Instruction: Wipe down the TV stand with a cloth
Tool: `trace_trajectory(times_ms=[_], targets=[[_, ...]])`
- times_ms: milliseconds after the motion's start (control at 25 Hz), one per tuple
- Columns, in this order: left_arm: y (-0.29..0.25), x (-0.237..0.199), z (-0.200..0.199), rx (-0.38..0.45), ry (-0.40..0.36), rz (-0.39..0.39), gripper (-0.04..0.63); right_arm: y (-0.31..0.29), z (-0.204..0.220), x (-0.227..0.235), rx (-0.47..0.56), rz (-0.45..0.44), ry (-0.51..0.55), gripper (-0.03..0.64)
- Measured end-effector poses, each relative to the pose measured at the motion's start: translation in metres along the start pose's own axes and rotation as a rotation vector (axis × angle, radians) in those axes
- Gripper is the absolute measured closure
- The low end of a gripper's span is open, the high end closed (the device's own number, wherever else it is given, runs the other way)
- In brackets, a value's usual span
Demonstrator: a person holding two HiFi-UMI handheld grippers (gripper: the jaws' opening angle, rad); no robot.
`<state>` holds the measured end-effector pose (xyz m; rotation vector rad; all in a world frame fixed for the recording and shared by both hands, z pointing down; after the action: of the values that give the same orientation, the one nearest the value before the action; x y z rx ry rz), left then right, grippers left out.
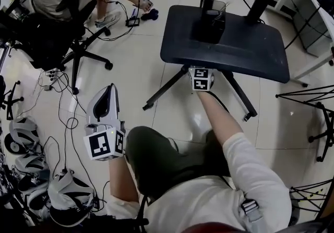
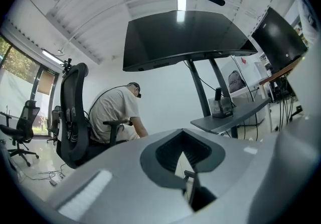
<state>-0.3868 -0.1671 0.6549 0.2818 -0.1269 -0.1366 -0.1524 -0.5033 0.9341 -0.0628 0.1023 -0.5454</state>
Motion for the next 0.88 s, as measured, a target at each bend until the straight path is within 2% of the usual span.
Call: trace_trajectory(times_ms=[160,320,400,560,640,720,800,880], targets=[[0.003,-0.003,0.000,-0.002,-0.018,-0.005,0.350,-0.057,0.139,0.002,-0.165,-0.042,0.011,0.558],[0.003,-0.009,0.027,-0.033,-0.032,-0.008,0.350,-0.068,0.200,-0.017,-0.244,-0.079,-0.001,0.558],[0.001,-0.013,0.035,-0.047,-0.019,-0.020,0.350,-0.057,0.218,-0.060,-0.261,-0.160,-0.004,0.558],[-0.009,-0.006,0.029,-0.036,-0.017,0.003,0.350,-0.006,0.259,-0.200,-0.308,-0.447,0.066,0.558],[-0.013,0.003,0.026,-0.021,-0.029,0.025,0.350,0.018,0.274,-0.251,-0.335,-0.544,0.084,0.558],[-0.011,0.006,0.025,-0.030,-0.038,0.016,0.350,0.030,0.276,-0.272,-0.324,-0.575,0.072,0.558],[-0.008,0.004,0.026,-0.041,-0.055,-0.009,0.350,0.034,0.250,-0.266,-0.243,-0.576,0.063,0.558],[-0.006,0.002,0.024,-0.039,-0.077,-0.019,0.350,0.054,0.189,-0.236,-0.084,-0.562,0.061,0.558]])
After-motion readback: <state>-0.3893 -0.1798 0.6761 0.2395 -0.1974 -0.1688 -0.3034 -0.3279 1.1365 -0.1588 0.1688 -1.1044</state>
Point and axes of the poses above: the fingertips, and each gripper's own axes: y backward along the fingers, x to its right, z out of its underside, the point moved 6 cm from there along y, backward along the fingers, and after that the axes turned 2 degrees about x, right-handed, at the moved point
